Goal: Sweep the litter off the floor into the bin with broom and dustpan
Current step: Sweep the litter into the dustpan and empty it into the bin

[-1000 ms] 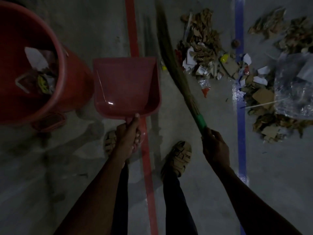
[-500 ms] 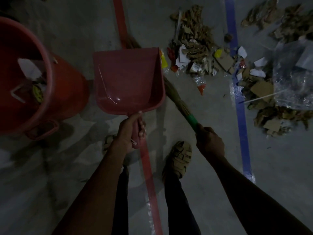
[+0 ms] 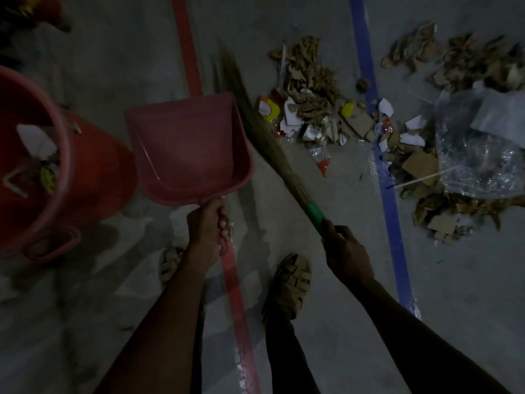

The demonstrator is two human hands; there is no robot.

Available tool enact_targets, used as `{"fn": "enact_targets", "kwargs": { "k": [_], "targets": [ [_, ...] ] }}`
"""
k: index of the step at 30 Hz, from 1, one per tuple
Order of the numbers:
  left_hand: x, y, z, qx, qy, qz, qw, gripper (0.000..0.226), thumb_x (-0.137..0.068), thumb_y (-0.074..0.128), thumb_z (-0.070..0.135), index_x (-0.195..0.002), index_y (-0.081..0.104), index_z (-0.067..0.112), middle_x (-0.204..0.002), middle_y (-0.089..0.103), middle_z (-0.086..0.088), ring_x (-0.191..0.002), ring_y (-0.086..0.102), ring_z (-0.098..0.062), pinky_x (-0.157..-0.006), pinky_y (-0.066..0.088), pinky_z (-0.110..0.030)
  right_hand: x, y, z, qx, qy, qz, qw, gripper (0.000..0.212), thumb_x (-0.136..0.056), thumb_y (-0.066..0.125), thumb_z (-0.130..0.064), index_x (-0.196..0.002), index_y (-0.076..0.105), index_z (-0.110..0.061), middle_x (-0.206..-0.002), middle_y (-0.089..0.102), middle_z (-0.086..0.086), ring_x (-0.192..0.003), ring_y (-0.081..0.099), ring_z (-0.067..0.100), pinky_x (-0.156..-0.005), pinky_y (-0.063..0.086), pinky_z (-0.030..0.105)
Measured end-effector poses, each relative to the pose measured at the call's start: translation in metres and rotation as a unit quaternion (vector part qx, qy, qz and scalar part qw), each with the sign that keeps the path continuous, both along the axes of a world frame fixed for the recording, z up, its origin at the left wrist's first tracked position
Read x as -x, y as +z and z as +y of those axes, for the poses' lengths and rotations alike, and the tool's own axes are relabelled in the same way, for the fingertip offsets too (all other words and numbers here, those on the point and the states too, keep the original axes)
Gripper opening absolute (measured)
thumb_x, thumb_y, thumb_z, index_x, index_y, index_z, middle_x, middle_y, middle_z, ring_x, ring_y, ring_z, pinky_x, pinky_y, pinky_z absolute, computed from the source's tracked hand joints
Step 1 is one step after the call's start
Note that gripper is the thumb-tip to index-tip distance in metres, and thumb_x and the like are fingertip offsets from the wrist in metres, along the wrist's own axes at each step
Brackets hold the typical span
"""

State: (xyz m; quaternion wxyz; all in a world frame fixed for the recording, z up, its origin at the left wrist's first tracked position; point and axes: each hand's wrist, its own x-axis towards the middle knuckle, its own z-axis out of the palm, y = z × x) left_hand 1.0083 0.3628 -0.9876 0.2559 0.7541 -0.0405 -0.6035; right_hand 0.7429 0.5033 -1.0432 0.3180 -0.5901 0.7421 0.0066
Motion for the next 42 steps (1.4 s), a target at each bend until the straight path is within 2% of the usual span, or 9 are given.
{"fn": "enact_targets", "kwargs": {
  "k": [7, 12, 15, 20, 25, 30, 34, 39, 42],
  "targets": [
    [0.011, -0.006, -0.012, -0.003, -0.007, -0.006, 1.0, 0.037, -0.09, 0.067, 0.024, -0.059, 0.048, 0.013, -0.041, 0.039, 0.0, -0.029, 0.031, -0.013, -0.044, 0.031, -0.021, -0.031, -0.017, -0.076, -0.032, 0.013, -0.047, 0.998, 0.049, -0.103, 0.043, -0.028, -0.15, 0.035, -0.017, -0.115, 0.054, 0.016, -0.082, 0.056, 0.029, -0.064, 0.048, 0.035],
    [0.017, -0.012, -0.015, 0.018, -0.02, -0.006, 1.0, 0.036, -0.09, 0.067, 0.022, -0.061, 0.048, 0.012, -0.04, 0.039, -0.001, -0.028, 0.032, -0.013, -0.049, 0.033, -0.027, -0.021, -0.021, -0.124, -0.069, -0.064, -0.021, 0.995, 0.047, -0.103, 0.042, -0.031, -0.149, 0.035, -0.022, -0.108, 0.052, 0.013, -0.082, 0.057, 0.029, -0.07, 0.055, 0.043],
    [0.019, -0.012, -0.015, 0.018, -0.035, -0.01, 0.999, 0.035, -0.089, 0.069, 0.022, -0.061, 0.049, 0.012, -0.041, 0.039, -0.002, -0.029, 0.032, -0.013, -0.045, 0.032, -0.024, -0.008, -0.02, -0.138, -0.071, -0.139, -0.046, 0.987, 0.044, -0.104, 0.042, -0.029, -0.146, 0.039, -0.019, -0.1, 0.057, 0.01, -0.077, 0.063, 0.028, -0.065, 0.059, 0.046],
    [0.024, -0.017, -0.016, 0.022, -0.06, -0.004, 0.998, 0.033, -0.087, 0.068, 0.021, -0.062, 0.049, 0.011, -0.043, 0.039, -0.004, -0.03, 0.03, -0.015, -0.052, 0.035, -0.03, 0.014, -0.013, -0.139, -0.118, -0.363, -0.113, 0.917, 0.046, -0.105, 0.041, -0.029, -0.149, 0.038, -0.019, -0.083, 0.064, 0.007, -0.066, 0.069, 0.027, -0.051, 0.06, 0.039],
    [0.031, -0.023, -0.016, 0.023, -0.088, -0.002, 0.996, 0.036, -0.088, 0.069, 0.019, -0.059, 0.048, 0.01, -0.041, 0.038, -0.004, -0.028, 0.029, -0.016, -0.053, 0.032, -0.031, 0.04, -0.013, -0.118, -0.1, -0.463, -0.088, 0.876, 0.044, -0.106, 0.04, -0.027, -0.148, 0.041, -0.016, -0.074, 0.058, 0.002, -0.066, 0.069, 0.027, -0.053, 0.06, 0.038],
    [0.041, -0.019, -0.011, 0.027, -0.14, -0.007, 0.99, 0.033, -0.089, 0.068, 0.019, -0.064, 0.048, 0.011, -0.042, 0.038, -0.002, -0.028, 0.029, -0.014, -0.043, 0.027, -0.022, 0.078, -0.015, -0.077, -0.048, -0.405, 0.056, 0.911, 0.038, -0.103, 0.035, -0.03, -0.138, 0.042, -0.016, -0.085, 0.064, 0.013, -0.064, 0.064, 0.03, -0.053, 0.058, 0.043],
    [0.045, -0.013, -0.004, 0.024, -0.168, -0.009, 0.985, 0.032, -0.089, 0.068, 0.019, -0.064, 0.048, 0.011, -0.042, 0.039, -0.001, -0.029, 0.03, -0.013, -0.042, 0.028, -0.022, 0.087, -0.003, -0.037, 0.004, -0.354, 0.111, 0.928, 0.045, -0.104, 0.041, -0.025, -0.146, 0.034, -0.011, -0.094, 0.055, 0.018, -0.065, 0.046, 0.025, -0.055, 0.035, 0.03],
    [0.047, -0.014, 0.008, 0.007, -0.186, -0.012, 0.982, 0.033, -0.088, 0.068, 0.022, -0.063, 0.048, 0.014, -0.042, 0.039, 0.0, -0.029, 0.03, -0.013, -0.047, 0.029, -0.021, 0.065, 0.008, 0.001, 0.072, -0.308, 0.051, 0.947, 0.05, -0.103, 0.045, -0.023, -0.151, 0.035, -0.008, -0.096, 0.054, 0.016, -0.068, 0.045, 0.024, -0.059, 0.032, 0.029],
    [0.046, -0.018, 0.014, 0.008, -0.197, -0.025, 0.98, 0.031, -0.089, 0.067, 0.02, -0.066, 0.047, 0.014, -0.043, 0.038, -0.001, -0.029, 0.031, -0.013, -0.042, 0.029, -0.021, 0.042, 0.005, 0.013, 0.054, -0.263, -0.008, 0.963, 0.05, -0.104, 0.045, -0.025, -0.15, 0.036, -0.008, -0.103, 0.057, 0.017, -0.07, 0.051, 0.025, -0.059, 0.037, 0.029]
  ]
}}
